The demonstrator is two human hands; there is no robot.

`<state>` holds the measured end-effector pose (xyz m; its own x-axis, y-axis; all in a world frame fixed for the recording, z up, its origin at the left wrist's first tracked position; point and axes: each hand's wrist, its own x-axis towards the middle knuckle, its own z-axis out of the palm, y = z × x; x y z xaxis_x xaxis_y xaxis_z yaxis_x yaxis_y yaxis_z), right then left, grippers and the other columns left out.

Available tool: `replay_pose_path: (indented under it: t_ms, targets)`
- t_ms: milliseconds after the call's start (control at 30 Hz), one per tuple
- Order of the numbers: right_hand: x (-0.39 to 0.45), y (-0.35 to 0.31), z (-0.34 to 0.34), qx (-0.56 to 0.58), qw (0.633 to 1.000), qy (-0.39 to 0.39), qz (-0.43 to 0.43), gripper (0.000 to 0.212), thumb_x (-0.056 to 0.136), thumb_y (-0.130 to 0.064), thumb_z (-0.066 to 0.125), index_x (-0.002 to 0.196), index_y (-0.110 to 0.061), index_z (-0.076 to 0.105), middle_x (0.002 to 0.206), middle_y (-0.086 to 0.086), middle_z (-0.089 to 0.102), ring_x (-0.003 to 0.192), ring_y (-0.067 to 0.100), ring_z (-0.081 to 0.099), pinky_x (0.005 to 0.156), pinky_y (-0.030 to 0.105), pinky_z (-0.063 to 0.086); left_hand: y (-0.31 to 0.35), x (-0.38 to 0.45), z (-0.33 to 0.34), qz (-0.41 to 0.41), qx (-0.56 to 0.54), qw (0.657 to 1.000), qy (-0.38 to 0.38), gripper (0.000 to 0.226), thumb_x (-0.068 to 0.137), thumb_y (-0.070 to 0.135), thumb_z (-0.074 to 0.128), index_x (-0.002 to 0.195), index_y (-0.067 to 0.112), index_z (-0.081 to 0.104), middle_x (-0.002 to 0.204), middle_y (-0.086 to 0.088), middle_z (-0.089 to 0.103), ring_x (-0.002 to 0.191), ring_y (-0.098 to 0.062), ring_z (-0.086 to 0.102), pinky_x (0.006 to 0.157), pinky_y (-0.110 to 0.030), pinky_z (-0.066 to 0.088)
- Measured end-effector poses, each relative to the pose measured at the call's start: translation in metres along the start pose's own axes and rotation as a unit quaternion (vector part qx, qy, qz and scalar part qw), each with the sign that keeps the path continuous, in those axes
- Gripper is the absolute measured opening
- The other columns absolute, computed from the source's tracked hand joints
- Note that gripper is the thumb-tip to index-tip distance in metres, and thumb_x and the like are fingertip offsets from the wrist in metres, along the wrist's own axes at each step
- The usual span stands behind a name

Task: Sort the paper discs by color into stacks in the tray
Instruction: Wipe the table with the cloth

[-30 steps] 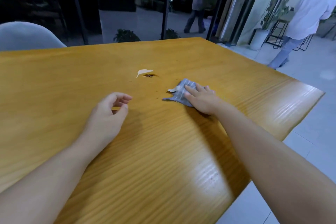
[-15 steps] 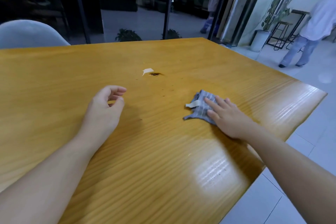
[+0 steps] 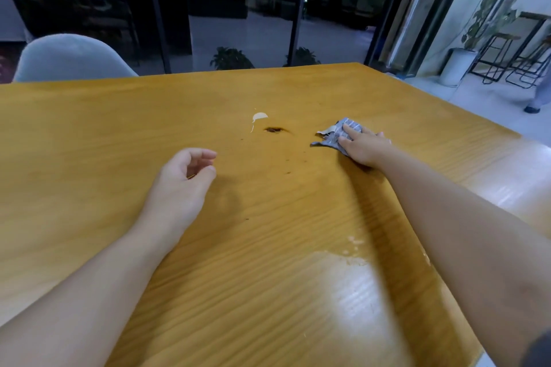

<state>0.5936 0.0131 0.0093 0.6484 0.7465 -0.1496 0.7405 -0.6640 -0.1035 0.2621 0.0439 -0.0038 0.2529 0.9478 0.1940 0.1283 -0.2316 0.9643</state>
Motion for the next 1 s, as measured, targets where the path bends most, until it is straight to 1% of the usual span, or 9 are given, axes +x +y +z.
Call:
replay_pose_path:
  t_ms: [200,267,400,467,567,700,767,900,1000]
  targets:
    - [0.029,-0.030,-0.006,0.024,0.999,0.016,-0.037,0.047,0.102,-0.036,0.019,0.148,-0.030,0.020,0.153,0.008,0.027,0.137,0.036,0.028,0.112,0.048,0.025,-0.002,0.006,-0.001,-0.020,-0.051,0.999,-0.003,0.025,0.091,0.007,0.054,0.089,0.030,0.064,0.098,0.006,0.064,0.095,-0.008,0.059,0.088,-0.024,0.043]
    - [0.035,-0.041,-0.007,0.029,0.997,0.042,-0.050,0.045,0.103,-0.032,0.020,0.147,-0.025,0.028,0.148,0.011,0.036,0.131,0.036,0.037,0.106,0.042,0.033,-0.005,0.006,-0.002,-0.025,-0.065,0.998,0.004,0.027,0.091,0.006,0.054,0.087,0.031,0.065,0.097,0.006,0.065,0.095,-0.010,0.060,0.090,-0.027,0.044]
    - [0.044,-0.068,-0.010,0.023,0.994,0.076,-0.072,0.042,0.104,-0.027,0.022,0.142,-0.019,0.037,0.139,0.013,0.046,0.123,0.033,0.044,0.094,0.036,0.040,-0.003,0.006,0.000,-0.024,-0.083,0.996,0.013,0.028,0.092,0.003,0.053,0.088,0.027,0.065,0.092,0.007,0.065,0.093,-0.008,0.060,0.090,-0.026,0.045]
    - [0.051,-0.084,-0.012,0.020,0.993,0.075,-0.087,0.041,0.103,-0.027,0.024,0.140,-0.018,0.040,0.137,0.013,0.048,0.122,0.033,0.046,0.093,0.036,0.041,-0.001,0.006,0.001,-0.026,-0.093,0.995,0.018,0.027,0.091,0.001,0.053,0.088,0.025,0.064,0.090,0.007,0.065,0.091,-0.007,0.060,0.089,-0.024,0.044]
    - [0.062,-0.108,-0.011,0.040,0.991,0.068,-0.110,0.041,0.103,-0.029,0.025,0.140,-0.021,0.041,0.139,0.010,0.047,0.122,0.031,0.046,0.094,0.035,0.041,-0.001,0.008,0.001,-0.032,-0.112,0.993,0.025,0.027,0.091,0.000,0.053,0.088,0.025,0.065,0.088,0.006,0.065,0.092,-0.009,0.060,0.094,-0.029,0.045]
    - [0.075,-0.136,-0.007,0.062,0.987,0.040,-0.139,0.042,0.103,-0.028,0.024,0.143,-0.024,0.035,0.144,0.008,0.042,0.126,0.030,0.043,0.097,0.035,0.038,-0.002,0.008,0.001,-0.032,-0.120,0.992,0.029,0.028,0.091,-0.001,0.053,0.088,0.024,0.065,0.088,0.006,0.065,0.093,-0.011,0.060,0.098,-0.036,0.045]
    - [0.079,-0.146,-0.008,0.070,0.985,0.025,-0.153,0.044,0.103,-0.027,0.023,0.146,-0.024,0.028,0.147,0.008,0.039,0.129,0.030,0.041,0.096,0.034,0.037,-0.002,0.008,0.001,-0.032,-0.121,0.992,0.027,0.028,0.091,-0.002,0.052,0.089,0.023,0.065,0.088,0.006,0.065,0.092,-0.010,0.061,0.097,-0.035,0.045]
    - [0.078,-0.164,-0.006,0.063,0.980,-0.010,-0.188,0.044,0.103,-0.026,0.022,0.147,-0.020,0.026,0.153,0.008,0.028,0.138,0.030,0.029,0.110,0.038,0.025,-0.003,0.008,0.001,-0.031,-0.118,0.992,0.026,0.028,0.090,-0.001,0.053,0.089,0.024,0.065,0.087,0.006,0.066,0.093,-0.009,0.061,0.093,-0.031,0.046]
    - [0.074,-0.175,-0.003,0.068,0.975,-0.030,-0.211,0.046,0.102,-0.026,0.023,0.147,-0.025,0.025,0.152,0.007,0.030,0.136,0.029,0.031,0.110,0.041,0.026,-0.004,0.008,0.000,-0.030,-0.119,0.992,0.026,0.029,0.091,-0.001,0.053,0.089,0.025,0.066,0.088,0.005,0.066,0.093,-0.010,0.061,0.092,-0.031,0.046]
